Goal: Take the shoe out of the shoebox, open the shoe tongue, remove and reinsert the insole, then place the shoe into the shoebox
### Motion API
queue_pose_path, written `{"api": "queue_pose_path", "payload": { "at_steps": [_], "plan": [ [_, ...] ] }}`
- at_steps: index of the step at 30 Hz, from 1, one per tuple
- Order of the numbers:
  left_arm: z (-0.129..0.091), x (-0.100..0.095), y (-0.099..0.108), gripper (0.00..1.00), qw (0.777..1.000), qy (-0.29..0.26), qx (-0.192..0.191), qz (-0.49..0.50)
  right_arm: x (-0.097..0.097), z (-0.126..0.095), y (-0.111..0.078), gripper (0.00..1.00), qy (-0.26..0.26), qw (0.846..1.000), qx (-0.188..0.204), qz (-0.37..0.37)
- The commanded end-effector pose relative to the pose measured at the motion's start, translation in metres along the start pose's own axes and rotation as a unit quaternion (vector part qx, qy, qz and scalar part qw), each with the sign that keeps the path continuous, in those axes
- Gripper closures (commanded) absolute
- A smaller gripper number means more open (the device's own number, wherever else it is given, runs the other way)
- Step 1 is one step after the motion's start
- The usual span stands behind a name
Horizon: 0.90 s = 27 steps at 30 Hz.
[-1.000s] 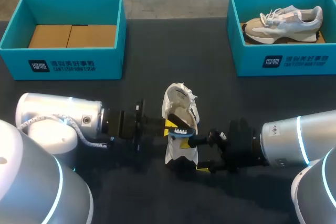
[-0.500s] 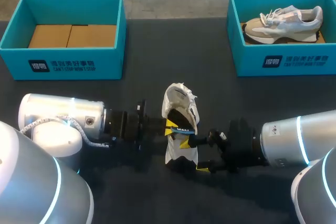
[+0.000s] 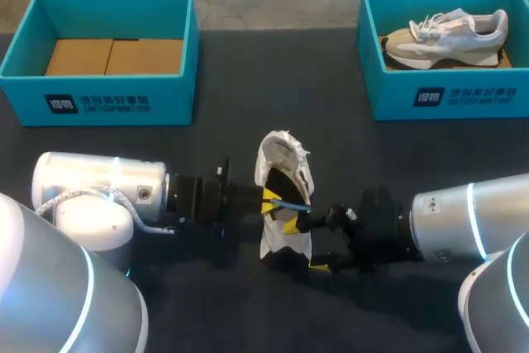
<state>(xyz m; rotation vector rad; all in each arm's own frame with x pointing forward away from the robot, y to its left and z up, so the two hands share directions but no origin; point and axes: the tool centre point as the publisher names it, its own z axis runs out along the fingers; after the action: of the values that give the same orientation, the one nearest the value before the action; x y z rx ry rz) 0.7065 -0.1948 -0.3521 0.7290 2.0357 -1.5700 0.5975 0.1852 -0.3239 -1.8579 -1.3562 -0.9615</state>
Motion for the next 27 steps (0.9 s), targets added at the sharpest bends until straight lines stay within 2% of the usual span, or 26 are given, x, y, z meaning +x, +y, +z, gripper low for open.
{"api": "queue_pose_path", "payload": {
  "at_steps": [1, 6, 9, 13, 27],
  "plan": [
    [0.002, -0.001, -0.002, 1.00, 1.000, 0.001, 0.001, 0.000, 0.000, -0.003, -0.001, 0.00, 0.000, 1.000, 0.001, 0.000],
    [0.002, -0.002, -0.005, 1.00, 1.000, 0.000, 0.004, -0.003, 0.000, -0.003, -0.001, 0.00, 0.000, 1.000, 0.001, 0.000],
    [0.001, -0.003, -0.008, 0.79, 1.000, 0.000, 0.008, -0.003, 0.000, -0.003, -0.001, 0.00, 0.000, 1.000, 0.001, 0.000],
    [0.000, -0.004, -0.012, 0.72, 1.000, 0.001, 0.013, -0.001, 0.000, -0.003, -0.001, 0.00, 0.000, 1.000, 0.001, 0.000],
    [-0.005, -0.003, -0.034, 0.75, 1.000, 0.012, 0.027, 0.003, 0.000, -0.003, -0.001, 0.00, 0.000, 1.000, 0.001, 0.000]
  ]
}}
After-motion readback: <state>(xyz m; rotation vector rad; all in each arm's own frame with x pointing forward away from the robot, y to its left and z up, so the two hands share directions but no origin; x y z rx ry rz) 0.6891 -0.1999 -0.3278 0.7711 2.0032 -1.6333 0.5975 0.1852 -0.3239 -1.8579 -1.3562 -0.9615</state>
